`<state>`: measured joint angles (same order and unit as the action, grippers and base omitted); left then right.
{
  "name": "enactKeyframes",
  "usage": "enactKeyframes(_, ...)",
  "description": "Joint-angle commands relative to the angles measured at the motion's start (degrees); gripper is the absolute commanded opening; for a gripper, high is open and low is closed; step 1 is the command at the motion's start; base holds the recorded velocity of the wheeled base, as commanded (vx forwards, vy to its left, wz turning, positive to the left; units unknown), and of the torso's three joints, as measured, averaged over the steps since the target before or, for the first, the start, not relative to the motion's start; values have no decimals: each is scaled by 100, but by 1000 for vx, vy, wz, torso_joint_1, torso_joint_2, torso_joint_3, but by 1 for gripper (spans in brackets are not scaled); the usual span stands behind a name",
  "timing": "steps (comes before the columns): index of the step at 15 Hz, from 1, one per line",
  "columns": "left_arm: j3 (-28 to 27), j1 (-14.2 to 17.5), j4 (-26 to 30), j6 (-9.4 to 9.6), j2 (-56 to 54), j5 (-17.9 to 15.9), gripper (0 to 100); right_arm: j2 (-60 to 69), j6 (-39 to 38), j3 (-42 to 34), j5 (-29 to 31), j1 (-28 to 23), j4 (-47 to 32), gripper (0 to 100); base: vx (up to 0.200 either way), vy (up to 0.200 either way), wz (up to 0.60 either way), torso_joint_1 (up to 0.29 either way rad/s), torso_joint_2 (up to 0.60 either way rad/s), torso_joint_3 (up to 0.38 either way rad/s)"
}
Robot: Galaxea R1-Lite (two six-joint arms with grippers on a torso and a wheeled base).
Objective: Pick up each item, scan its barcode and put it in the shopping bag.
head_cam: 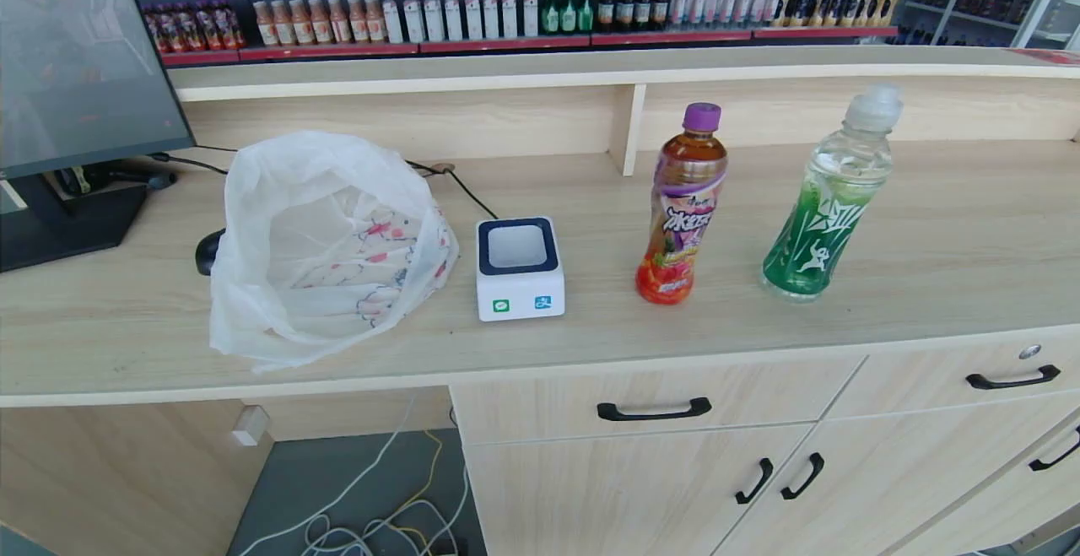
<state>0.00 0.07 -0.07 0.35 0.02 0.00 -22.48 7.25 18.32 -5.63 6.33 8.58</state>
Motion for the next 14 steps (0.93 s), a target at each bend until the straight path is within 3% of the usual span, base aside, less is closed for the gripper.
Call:
enactKeyframes(1, 0, 1, -1, 0, -2, 9, 100, -1048, 215, -13, -17, 79, 750, 100, 0, 0, 0, 0, 0, 0)
enactKeyframes(2, 0, 1, -1, 0, -2, 0, 100, -1654, 417, -4, -17, 88, 1612, 100, 0, 0, 0, 0, 0, 0)
enactKeyframes(4, 0, 1, -1, 0, -2, 9, 100, -2278, 523, -13, -26, 369, 2446, 100, 0, 0, 0, 0, 0, 0)
enactKeyframes(14, 0, 1, -1, 0, -2, 9, 100, -3966, 804, 1262, -17, 914, 3290, 100, 0, 0, 0, 0, 0, 0)
